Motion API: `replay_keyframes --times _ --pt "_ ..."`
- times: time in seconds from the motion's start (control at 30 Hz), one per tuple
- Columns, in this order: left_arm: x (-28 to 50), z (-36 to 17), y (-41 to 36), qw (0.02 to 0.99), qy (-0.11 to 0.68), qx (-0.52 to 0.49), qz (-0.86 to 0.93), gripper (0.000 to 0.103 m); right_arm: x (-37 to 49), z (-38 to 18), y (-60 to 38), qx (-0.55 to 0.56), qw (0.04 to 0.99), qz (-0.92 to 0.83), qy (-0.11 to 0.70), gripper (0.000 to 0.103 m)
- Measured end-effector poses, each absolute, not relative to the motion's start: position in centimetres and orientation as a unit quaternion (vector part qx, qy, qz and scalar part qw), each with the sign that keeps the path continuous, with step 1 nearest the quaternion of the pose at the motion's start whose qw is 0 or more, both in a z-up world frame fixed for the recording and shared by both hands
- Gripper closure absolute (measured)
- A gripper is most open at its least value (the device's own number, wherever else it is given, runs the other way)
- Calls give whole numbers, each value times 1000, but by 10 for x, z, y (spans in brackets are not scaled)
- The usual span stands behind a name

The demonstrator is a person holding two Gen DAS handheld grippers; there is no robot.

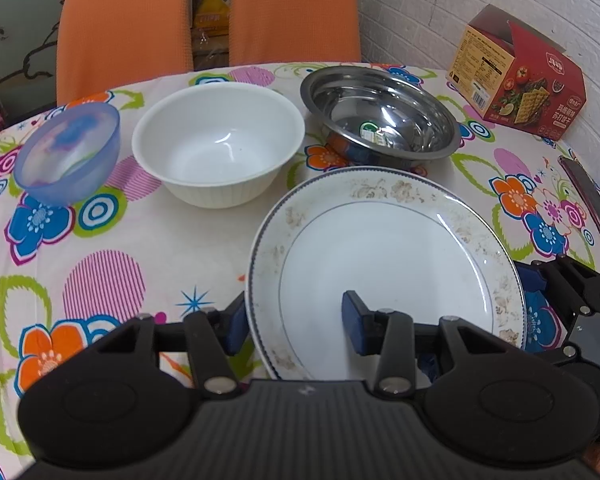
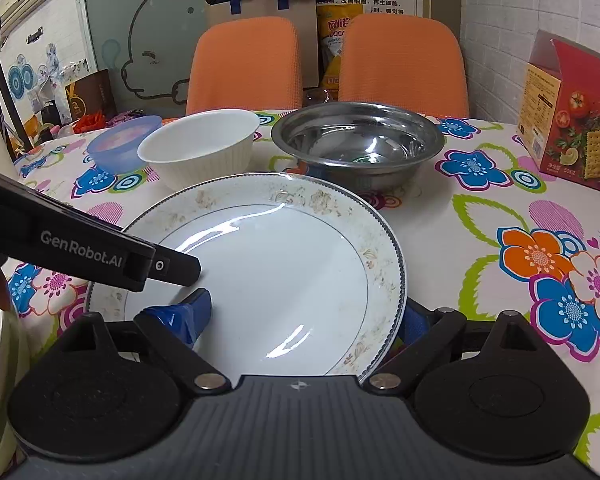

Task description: Organize plates and bowls

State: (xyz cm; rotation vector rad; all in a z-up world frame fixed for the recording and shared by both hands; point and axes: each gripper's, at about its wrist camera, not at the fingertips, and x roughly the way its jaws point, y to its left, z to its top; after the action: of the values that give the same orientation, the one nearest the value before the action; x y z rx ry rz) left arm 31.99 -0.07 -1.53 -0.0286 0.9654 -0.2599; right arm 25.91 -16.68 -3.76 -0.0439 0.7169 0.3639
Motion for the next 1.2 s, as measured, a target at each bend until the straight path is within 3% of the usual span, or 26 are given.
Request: replay_keyframes --times 0.77,1.2 --pt "278 19 -9 899 421 -3 -124 66 219 -5 -170 1 940 141 310 24" --pt "192 56 56 922 374 -23 -96 67 153 31 -117 -24 946 196 259 23"
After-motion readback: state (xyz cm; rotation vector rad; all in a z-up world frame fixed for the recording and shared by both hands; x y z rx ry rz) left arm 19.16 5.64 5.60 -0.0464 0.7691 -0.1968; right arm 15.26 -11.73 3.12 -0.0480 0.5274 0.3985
